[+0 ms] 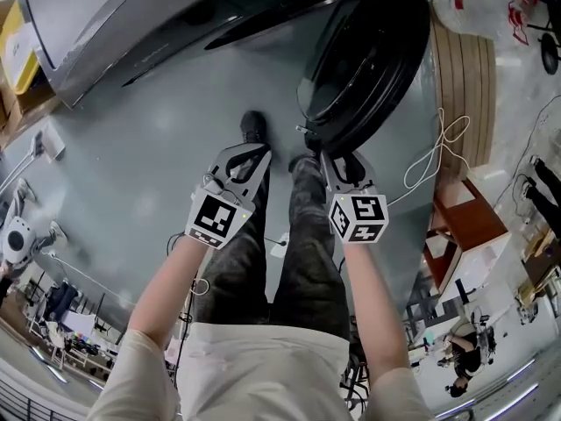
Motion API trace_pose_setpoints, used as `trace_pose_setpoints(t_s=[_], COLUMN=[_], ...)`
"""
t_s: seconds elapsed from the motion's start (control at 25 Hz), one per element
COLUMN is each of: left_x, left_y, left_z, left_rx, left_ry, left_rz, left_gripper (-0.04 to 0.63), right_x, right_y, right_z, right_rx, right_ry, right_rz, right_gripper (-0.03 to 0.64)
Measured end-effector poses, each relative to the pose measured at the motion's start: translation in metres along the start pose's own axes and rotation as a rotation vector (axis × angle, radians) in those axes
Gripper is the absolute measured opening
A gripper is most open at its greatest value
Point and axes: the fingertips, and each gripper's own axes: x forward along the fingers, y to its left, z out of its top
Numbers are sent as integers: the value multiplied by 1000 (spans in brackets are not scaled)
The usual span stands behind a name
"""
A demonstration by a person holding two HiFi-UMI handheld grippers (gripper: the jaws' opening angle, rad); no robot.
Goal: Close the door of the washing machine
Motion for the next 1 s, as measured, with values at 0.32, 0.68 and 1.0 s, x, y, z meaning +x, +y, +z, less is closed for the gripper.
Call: trace_pose_setpoints(t_s=[0.32, 0.68, 1.0], left_x=[-21, -33, -47], left_y=[28, 50, 73], left_z=[-7, -8, -10], left_rx=[-31, -55, -78], left_ry=[-21, -37, -63], left_rz=[40, 73, 125], left_gripper=[8, 8, 8], right_x=[25, 49, 72], right_y=[42, 77, 112], right_z=[12, 36, 61], right_rx=[-36, -106, -140], right_ry=[22, 12, -31], right_rz=[107, 207, 261], right_gripper=[196, 196, 192])
